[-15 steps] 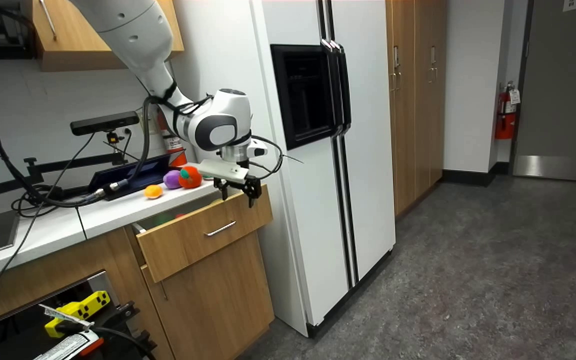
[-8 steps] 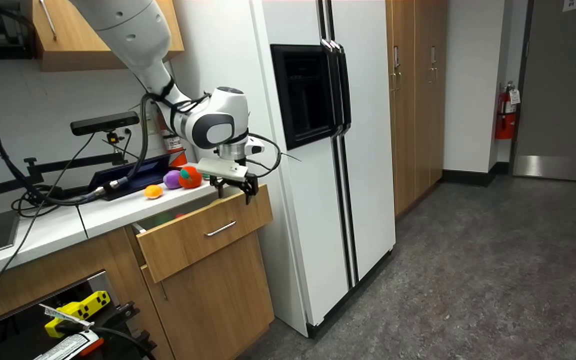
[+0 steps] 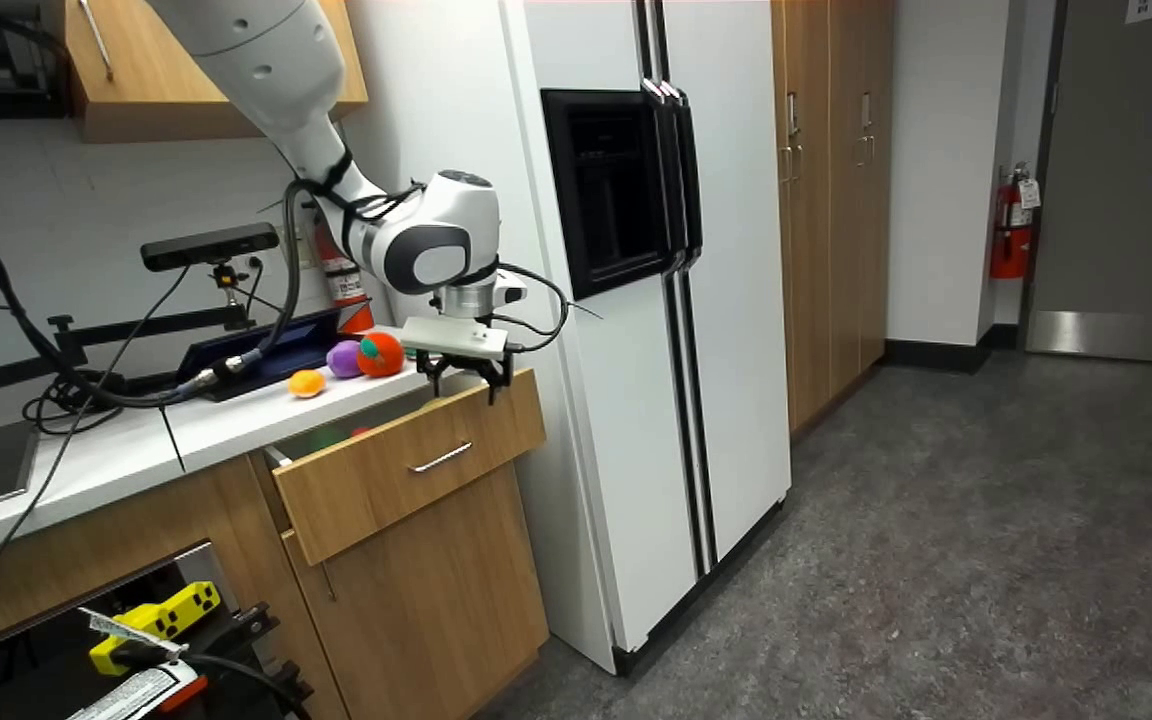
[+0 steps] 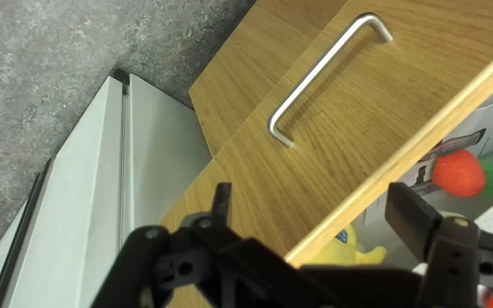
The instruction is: Open the drawer on the right
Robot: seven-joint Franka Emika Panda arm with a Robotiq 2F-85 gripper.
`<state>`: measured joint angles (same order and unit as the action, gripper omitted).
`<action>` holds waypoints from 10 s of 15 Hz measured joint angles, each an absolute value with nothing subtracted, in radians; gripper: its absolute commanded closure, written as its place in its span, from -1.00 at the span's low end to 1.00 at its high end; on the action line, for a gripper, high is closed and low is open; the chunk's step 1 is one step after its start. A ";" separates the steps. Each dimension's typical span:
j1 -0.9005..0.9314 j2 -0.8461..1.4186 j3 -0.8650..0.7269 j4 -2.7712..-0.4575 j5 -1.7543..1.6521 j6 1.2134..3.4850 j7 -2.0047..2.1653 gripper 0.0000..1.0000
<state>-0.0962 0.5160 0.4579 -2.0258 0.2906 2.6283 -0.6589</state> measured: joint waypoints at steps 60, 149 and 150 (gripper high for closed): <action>-0.131 0.552 0.508 -2.010 0.517 2.627 -1.158 0.98; 0.080 -0.071 0.032 -2.455 1.228 2.682 -2.269 0.46; 0.080 -0.071 0.029 -2.456 1.249 2.662 -2.286 0.32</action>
<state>0.0796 -0.0706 0.0290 -2.4555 1.2487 2.6621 -2.2860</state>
